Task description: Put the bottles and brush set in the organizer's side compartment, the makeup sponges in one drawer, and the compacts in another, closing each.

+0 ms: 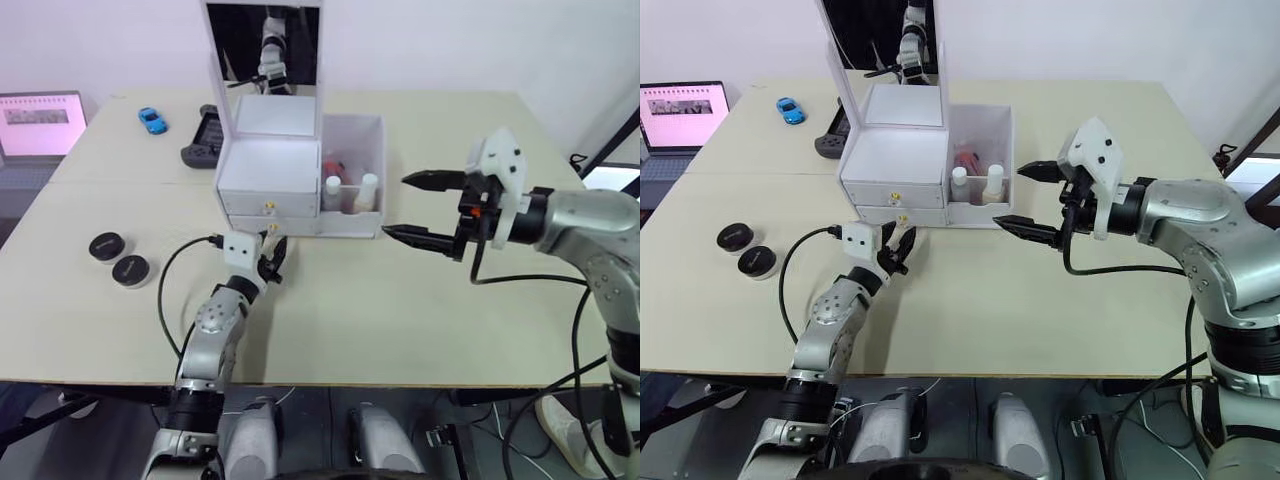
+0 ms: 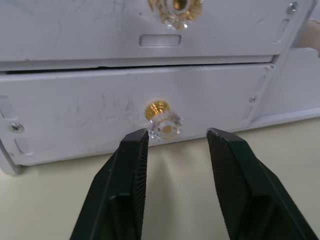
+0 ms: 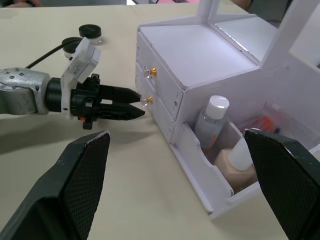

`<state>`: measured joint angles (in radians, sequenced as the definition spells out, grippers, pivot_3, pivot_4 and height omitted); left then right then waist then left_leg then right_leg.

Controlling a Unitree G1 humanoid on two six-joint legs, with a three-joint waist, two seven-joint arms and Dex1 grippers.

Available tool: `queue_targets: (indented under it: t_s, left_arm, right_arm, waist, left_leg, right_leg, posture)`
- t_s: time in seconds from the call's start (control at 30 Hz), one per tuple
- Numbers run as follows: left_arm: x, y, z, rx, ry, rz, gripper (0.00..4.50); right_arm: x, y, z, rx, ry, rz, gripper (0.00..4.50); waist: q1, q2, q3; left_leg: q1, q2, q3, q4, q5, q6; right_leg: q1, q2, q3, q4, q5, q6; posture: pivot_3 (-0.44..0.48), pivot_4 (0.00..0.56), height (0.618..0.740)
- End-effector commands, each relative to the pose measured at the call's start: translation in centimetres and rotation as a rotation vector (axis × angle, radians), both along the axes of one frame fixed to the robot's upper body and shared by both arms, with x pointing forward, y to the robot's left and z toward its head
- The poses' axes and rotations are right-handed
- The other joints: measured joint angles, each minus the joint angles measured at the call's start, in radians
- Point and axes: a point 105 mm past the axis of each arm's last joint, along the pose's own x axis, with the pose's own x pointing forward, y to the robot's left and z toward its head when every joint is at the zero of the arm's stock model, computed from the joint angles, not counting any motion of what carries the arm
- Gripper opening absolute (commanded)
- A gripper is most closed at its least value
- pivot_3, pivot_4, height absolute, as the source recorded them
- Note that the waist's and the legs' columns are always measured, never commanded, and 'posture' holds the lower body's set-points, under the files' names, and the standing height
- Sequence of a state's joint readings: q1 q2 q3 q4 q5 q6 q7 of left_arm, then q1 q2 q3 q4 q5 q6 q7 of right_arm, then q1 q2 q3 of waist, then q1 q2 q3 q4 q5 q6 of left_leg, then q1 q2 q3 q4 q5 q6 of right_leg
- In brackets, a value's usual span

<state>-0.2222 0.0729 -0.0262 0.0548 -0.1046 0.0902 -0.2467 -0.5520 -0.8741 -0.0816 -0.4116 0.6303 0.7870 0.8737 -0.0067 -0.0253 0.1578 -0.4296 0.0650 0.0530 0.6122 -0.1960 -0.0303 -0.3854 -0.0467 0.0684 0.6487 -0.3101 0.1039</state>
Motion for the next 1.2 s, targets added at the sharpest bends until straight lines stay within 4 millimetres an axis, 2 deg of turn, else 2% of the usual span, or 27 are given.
queue_targets:
  t_s: [0.03,0.23,0.3,0.4,0.43,0.73,0.97,1.2]
  left_arm:
    - [0.5,-0.6,2.1,0.019,-0.096,0.011,2.22]
    - [0.5,-0.7,2.0,0.037,-0.102,0.021,2.22]
    - [0.6,-0.5,1.9,0.033,-0.094,0.043,1.68]
    - [0.6,-0.3,1.8,0.032,-0.089,0.054,0.39]
    - [0.6,-0.2,1.7,0.030,-0.087,0.060,0.32]
    - [-0.7,0.1,1.6,0.046,-0.075,0.058,0.32]
    - [-4.6,0.5,0.8,0.077,-0.010,0.026,0.32]
    - [-7.9,1.9,0.4,0.094,0.063,0.017,0.32]
  right_arm:
    - [-0.2,-0.5,0.7,-0.021,-0.043,-0.018,4.50]
    - [0.0,-0.5,0.8,-0.020,-0.050,-0.018,4.50]
    - [0.0,-0.3,0.8,-0.020,-0.053,-0.012,4.50]
    - [0.1,-0.2,1.0,-0.018,-0.059,-0.007,4.50]
    - [0.1,-0.2,1.0,-0.017,-0.061,-0.007,4.50]
    - [0.2,0.2,1.1,-0.007,-0.058,0.020,4.50]
    - [-0.4,1.4,0.0,0.021,0.016,0.119,4.50]
    - [-1.0,1.7,0.4,0.046,0.054,0.191,4.50]
  waist:
    - [-0.001,0.000,0.000]
    - [-0.002,0.000,0.000]
    - [-0.002,0.000,0.000]
    - [-0.002,0.000,0.000]
    - [-0.002,0.000,0.000]
    - [-0.007,0.000,0.000]
    - [-0.005,0.000,0.000]
    - [-0.008,0.000,0.000]
  left_leg:
    - [0.000,0.000,0.000,0.000,0.000,0.000]
    - [0.000,0.000,0.000,0.000,0.000,0.000]
    - [0.000,0.000,0.000,0.000,0.000,0.000]
    - [0.000,0.000,-0.001,0.000,0.000,0.000]
    - [0.000,0.000,-0.001,0.000,0.000,0.000]
    - [0.000,0.000,-0.001,-0.001,0.000,0.000]
    - [0.000,0.001,0.000,-0.001,0.000,0.000]
    - [0.000,0.001,0.000,-0.001,0.000,0.000]
  right_leg:
    - [0.000,0.000,0.000,0.000,0.000,0.000]
    - [0.000,0.000,0.000,0.000,0.000,0.001]
    - [0.000,0.000,0.000,0.000,0.000,0.001]
    - [0.000,0.000,0.000,0.000,0.000,0.001]
    - [0.000,0.000,0.000,0.000,0.000,0.001]
    - [0.000,0.000,0.000,0.000,0.000,0.001]
    - [-0.001,0.001,0.000,0.001,0.000,0.001]
    - [0.000,-0.001,0.000,0.000,-0.002,-0.003]
  posture:
    - [0.000,0.150,0.737]
    - [0.000,0.150,0.737]
    - [0.000,0.150,0.737]
    - [0.000,0.150,0.737]
    - [0.000,0.150,0.737]
    - [0.000,0.150,0.737]
    - [0.000,0.150,0.737]
    - [0.000,0.150,0.737]
